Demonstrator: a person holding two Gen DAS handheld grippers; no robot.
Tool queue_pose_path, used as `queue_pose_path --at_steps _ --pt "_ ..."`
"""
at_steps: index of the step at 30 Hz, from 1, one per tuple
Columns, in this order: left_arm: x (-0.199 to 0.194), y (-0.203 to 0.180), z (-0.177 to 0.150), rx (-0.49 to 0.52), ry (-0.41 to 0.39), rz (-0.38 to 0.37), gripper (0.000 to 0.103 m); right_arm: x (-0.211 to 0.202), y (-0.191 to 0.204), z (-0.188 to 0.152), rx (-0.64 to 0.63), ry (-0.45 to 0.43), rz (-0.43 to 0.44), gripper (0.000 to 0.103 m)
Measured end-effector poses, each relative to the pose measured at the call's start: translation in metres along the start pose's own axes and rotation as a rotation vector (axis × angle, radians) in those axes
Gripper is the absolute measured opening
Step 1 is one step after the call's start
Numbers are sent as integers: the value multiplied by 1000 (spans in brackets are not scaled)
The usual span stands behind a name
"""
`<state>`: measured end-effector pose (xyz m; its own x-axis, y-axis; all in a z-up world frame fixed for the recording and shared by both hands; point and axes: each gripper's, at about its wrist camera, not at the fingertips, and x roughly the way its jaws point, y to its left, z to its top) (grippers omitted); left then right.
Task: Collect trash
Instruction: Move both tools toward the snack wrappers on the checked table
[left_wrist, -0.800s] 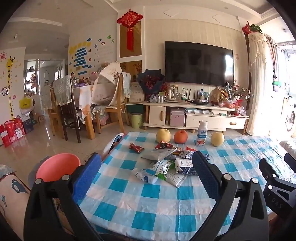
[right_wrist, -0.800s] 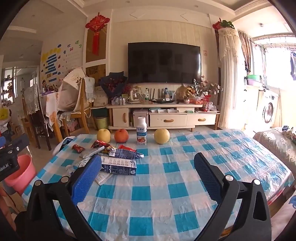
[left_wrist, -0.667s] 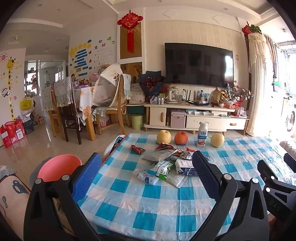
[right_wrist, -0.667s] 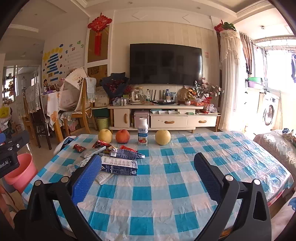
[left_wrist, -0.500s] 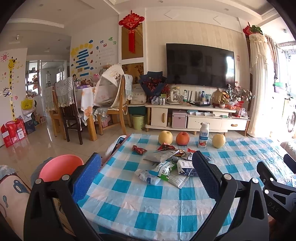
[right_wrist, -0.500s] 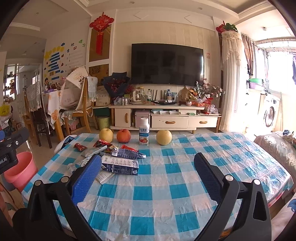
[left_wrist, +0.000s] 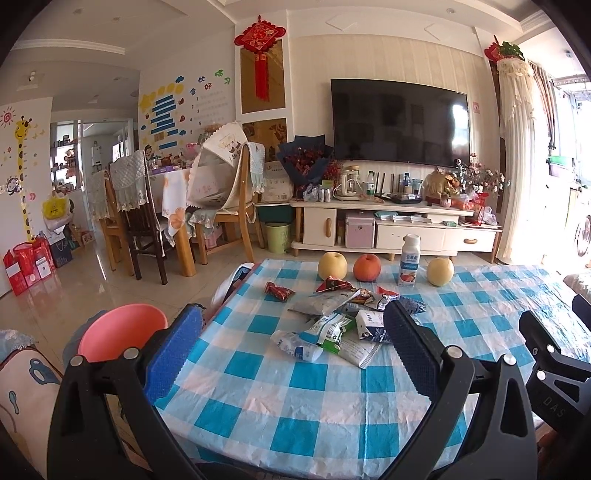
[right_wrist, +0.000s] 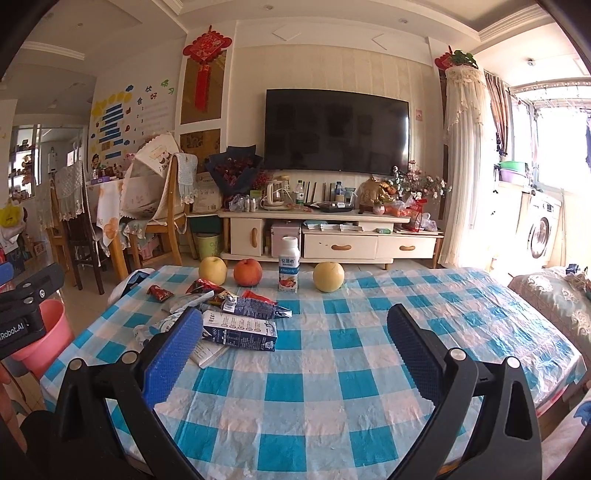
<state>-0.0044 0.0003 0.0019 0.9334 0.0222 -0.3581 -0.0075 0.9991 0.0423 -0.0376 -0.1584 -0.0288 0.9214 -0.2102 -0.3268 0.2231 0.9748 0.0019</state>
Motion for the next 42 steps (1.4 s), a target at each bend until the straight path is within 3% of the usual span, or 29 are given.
queue_pose_path --at_steps 20,42 --pt "16 0 -13 36 48 22 99 18 2 -7 -28 78 25 99" --pt "54 3 -32 50 189 46 99 44 13 -17 -47 217 98 99"
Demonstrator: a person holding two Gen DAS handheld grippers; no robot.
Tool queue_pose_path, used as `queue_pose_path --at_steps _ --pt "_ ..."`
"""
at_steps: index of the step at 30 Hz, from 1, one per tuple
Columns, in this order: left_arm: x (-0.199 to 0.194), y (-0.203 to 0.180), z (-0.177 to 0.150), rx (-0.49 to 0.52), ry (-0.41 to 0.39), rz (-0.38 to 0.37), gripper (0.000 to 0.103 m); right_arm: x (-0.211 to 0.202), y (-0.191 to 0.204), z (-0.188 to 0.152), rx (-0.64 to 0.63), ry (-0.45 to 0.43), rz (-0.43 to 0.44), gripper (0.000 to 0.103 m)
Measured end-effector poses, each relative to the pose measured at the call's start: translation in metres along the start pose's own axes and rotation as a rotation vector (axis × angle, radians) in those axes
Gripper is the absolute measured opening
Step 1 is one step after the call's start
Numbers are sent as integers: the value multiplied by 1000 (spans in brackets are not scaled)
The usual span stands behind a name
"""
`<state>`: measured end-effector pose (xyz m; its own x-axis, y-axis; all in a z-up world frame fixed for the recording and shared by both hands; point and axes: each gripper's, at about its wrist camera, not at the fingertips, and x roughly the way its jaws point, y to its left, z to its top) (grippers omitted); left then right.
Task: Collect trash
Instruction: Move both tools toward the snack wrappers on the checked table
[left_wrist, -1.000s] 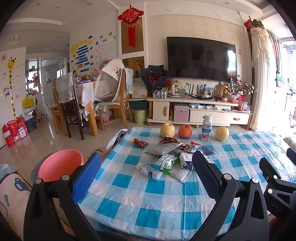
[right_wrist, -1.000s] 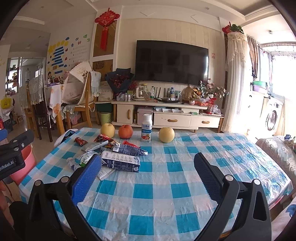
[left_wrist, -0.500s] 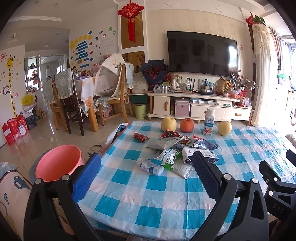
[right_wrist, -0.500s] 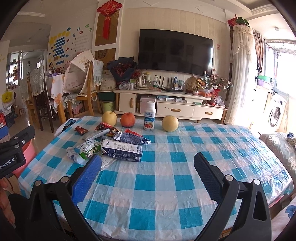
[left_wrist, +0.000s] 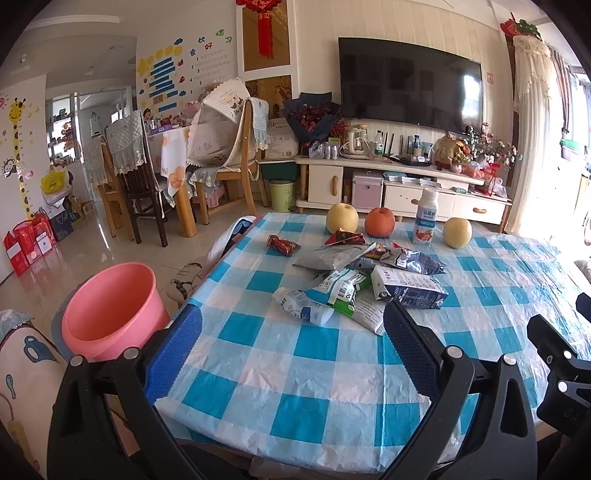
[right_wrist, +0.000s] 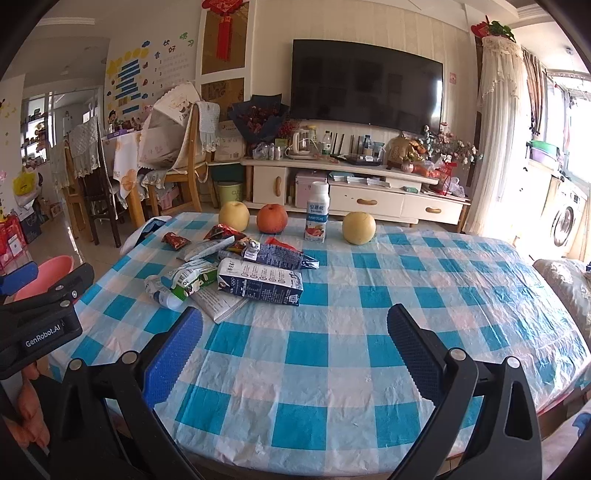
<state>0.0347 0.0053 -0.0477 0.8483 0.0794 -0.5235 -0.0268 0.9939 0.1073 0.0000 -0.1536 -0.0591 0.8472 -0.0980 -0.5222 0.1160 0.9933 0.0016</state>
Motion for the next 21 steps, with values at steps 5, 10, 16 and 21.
queue_pose_path --at_steps 5,10,16,21 --pt "12 -4 -8 8 44 -15 99 9 -2 -2 18 49 15 99" --pt "23 -14 -18 47 60 -24 99 15 -5 -3 30 80 15 99" --pt "33 -25 -25 74 88 -46 99 20 -9 -4 32 101 8 99" --pt "41 -31 -31 78 110 -64 99 26 -10 -4 28 121 8 99"
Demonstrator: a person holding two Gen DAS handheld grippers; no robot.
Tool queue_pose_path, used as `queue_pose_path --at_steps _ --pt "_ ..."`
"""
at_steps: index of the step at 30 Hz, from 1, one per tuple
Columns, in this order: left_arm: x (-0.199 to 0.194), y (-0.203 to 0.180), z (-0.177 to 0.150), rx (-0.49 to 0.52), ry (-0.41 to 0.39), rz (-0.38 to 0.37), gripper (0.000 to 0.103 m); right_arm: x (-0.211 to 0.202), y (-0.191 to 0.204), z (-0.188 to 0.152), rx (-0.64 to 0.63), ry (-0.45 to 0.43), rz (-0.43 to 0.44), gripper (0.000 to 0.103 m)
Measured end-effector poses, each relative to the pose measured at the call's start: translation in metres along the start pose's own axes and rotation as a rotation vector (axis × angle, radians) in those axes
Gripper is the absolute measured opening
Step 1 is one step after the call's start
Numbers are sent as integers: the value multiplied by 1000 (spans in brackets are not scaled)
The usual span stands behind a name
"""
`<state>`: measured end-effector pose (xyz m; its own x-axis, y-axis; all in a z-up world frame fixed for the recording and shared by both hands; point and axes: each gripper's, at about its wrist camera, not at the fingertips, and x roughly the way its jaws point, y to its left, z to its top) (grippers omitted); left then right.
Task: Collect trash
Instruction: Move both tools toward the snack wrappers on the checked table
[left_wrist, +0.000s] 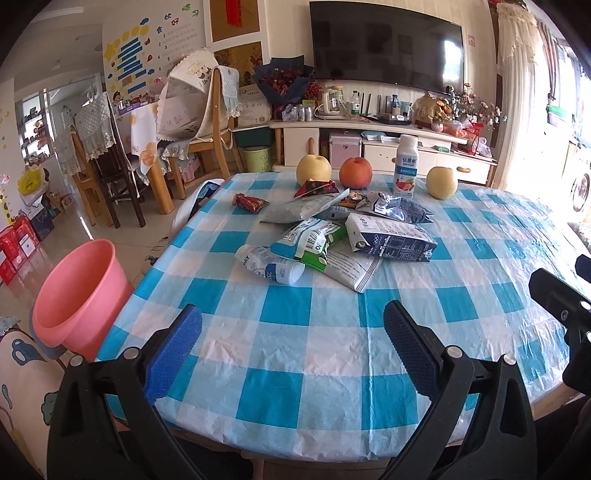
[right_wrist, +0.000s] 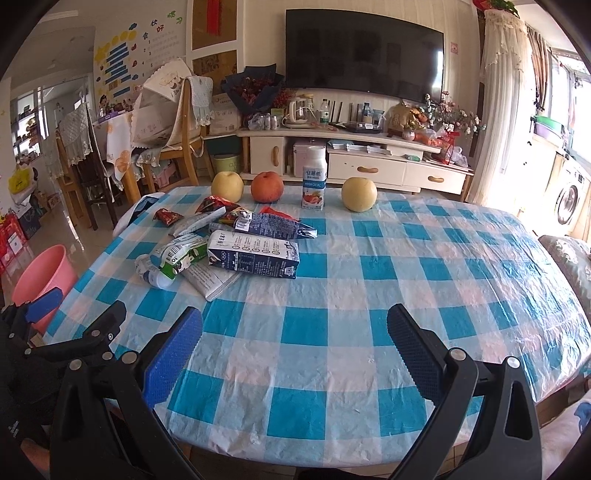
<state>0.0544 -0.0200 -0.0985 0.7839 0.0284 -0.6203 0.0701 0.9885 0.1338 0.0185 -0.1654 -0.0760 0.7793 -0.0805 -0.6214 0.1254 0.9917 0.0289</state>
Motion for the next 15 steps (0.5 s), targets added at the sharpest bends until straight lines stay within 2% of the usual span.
queue_pose_path --at_steps 15 --pt "23 -10 -5 11 50 -35 99 13 3 1 -15 44 6 99"
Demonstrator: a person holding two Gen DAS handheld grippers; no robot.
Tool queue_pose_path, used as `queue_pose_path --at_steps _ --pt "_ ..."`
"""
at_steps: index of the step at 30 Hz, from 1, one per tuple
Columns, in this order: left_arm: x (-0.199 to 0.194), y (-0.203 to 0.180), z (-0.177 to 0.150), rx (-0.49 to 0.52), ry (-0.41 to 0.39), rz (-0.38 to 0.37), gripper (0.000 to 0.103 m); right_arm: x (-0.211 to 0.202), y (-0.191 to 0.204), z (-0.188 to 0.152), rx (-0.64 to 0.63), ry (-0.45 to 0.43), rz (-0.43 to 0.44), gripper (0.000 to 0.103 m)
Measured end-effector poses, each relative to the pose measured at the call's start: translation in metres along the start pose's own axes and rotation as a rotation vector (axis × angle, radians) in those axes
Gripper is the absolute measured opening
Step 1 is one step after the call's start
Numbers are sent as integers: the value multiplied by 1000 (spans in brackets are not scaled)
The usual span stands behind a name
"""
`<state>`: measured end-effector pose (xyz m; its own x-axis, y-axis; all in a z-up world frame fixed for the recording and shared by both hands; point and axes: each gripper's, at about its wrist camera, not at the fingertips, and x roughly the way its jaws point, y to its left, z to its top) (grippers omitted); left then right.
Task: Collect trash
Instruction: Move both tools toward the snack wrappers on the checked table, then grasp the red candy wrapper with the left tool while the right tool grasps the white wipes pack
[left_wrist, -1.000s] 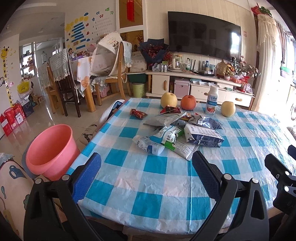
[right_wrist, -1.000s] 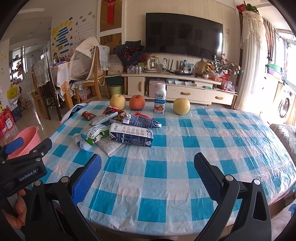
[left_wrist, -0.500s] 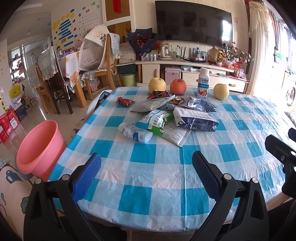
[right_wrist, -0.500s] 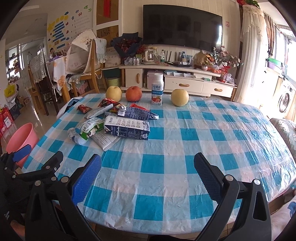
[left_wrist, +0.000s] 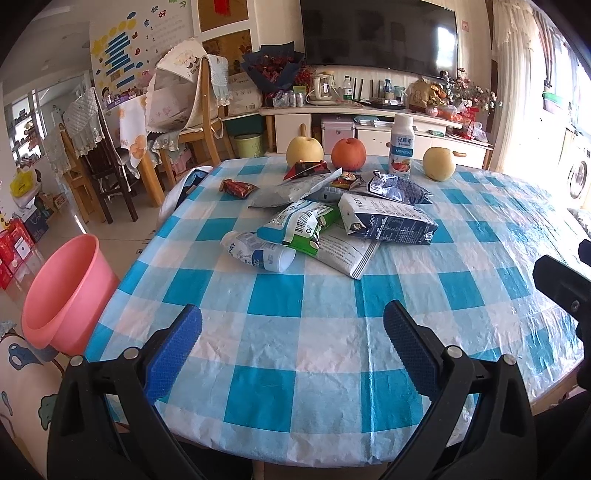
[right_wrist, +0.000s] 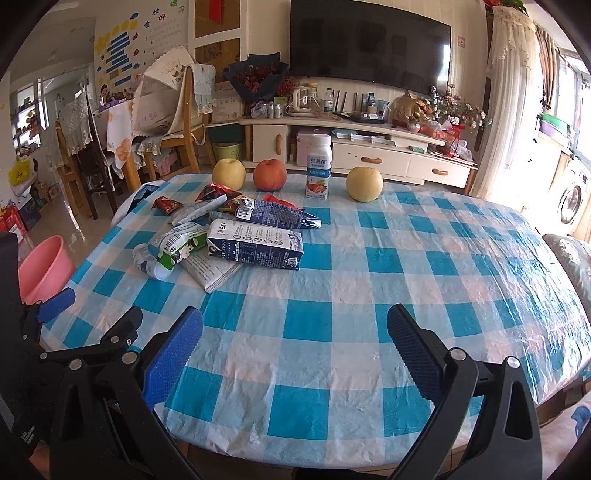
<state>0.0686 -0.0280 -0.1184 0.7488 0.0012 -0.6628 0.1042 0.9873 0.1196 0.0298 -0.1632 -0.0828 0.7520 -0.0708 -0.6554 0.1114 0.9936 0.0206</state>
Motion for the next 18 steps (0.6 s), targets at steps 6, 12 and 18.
queue_pose_path --at_steps 6,12,18 --pt "9 9 10 57 -51 -54 99 3 -3 4 10 7 11 99" --pt "36 58 45 -47 -91 -123 99 20 -23 22 99 44 50 99" --pt "98 119 90 -287 -63 -107 99 54 -33 45 185 109 162 97"
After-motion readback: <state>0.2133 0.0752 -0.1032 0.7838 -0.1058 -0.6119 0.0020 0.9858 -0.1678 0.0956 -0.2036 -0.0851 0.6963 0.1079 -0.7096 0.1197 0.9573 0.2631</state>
